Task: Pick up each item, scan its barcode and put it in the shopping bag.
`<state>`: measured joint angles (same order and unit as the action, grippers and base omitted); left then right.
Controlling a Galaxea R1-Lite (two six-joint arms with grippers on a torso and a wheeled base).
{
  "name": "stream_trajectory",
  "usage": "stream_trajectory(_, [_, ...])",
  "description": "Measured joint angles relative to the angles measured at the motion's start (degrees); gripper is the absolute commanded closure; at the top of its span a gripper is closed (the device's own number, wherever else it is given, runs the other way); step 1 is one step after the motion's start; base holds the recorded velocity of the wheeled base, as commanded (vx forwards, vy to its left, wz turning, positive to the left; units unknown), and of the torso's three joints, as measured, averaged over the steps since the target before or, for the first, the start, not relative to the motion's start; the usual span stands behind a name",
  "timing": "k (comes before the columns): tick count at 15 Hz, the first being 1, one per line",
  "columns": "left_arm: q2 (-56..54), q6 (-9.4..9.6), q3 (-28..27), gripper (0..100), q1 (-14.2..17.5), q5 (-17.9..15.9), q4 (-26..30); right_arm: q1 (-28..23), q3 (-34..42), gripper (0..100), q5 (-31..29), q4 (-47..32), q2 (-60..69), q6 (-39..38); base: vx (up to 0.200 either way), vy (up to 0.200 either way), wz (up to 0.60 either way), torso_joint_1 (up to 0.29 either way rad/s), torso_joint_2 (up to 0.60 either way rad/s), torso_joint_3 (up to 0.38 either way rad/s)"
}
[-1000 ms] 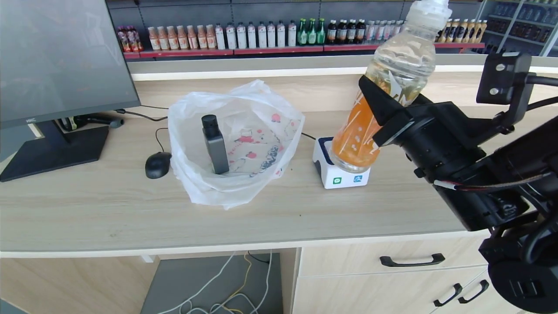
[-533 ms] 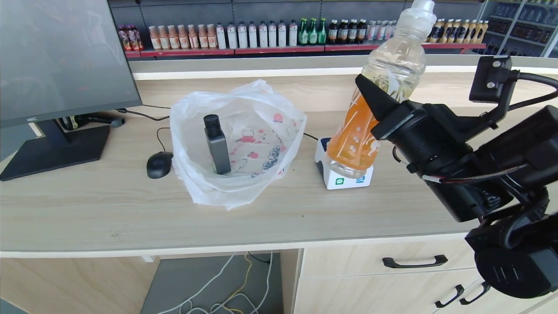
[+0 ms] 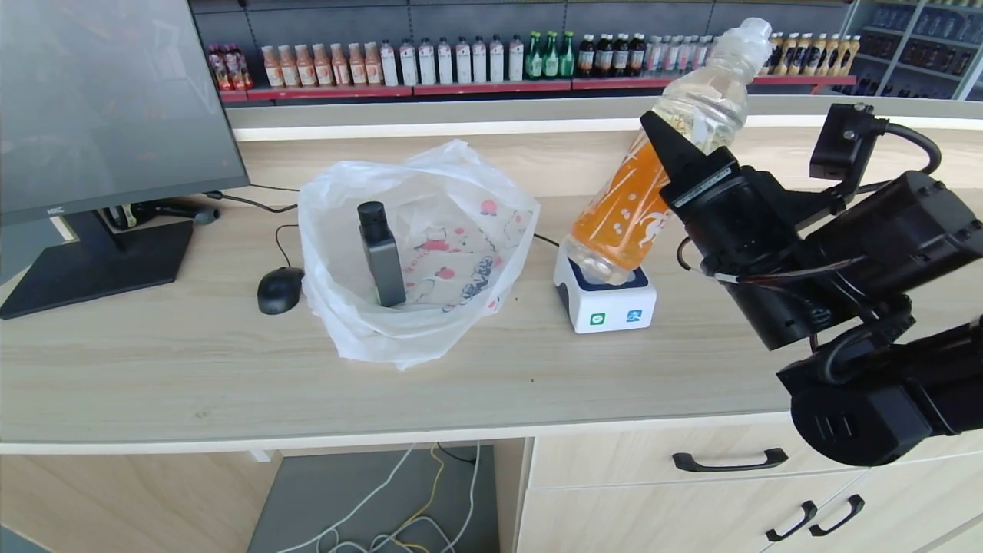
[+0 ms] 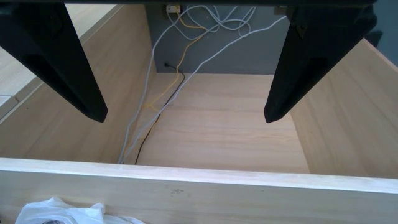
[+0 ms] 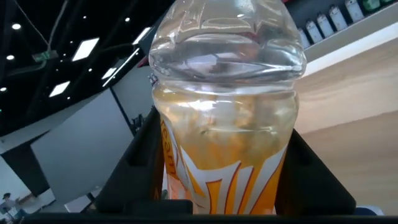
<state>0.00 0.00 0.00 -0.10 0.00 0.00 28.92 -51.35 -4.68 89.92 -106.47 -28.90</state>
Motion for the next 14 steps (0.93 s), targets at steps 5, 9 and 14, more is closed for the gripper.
stream_trajectory(5, [0.0, 0.0, 0.0, 0, 0.0, 0.0, 0.0, -3.4, -0.4, 100, -4.4, 0.0, -1.9, -13.0, 0.0, 0.0, 0.0, 0.0, 0.0, 0.0])
stream_trajectory(9, [0.0, 0.0, 0.0, 0, 0.0, 0.0, 0.0, -4.5, 0.0, 100, -7.2, 0.0, -3.3, -22.0, 0.0, 0.0, 0.0, 0.0, 0.0, 0.0])
stream_trajectory(14, [0.0, 0.0, 0.0, 0, 0.0, 0.0, 0.0, -4.6, -0.2, 100, -7.9, 0.0, -5.1, -26.7, 0.0, 0.0, 0.0, 0.0, 0.0, 0.0])
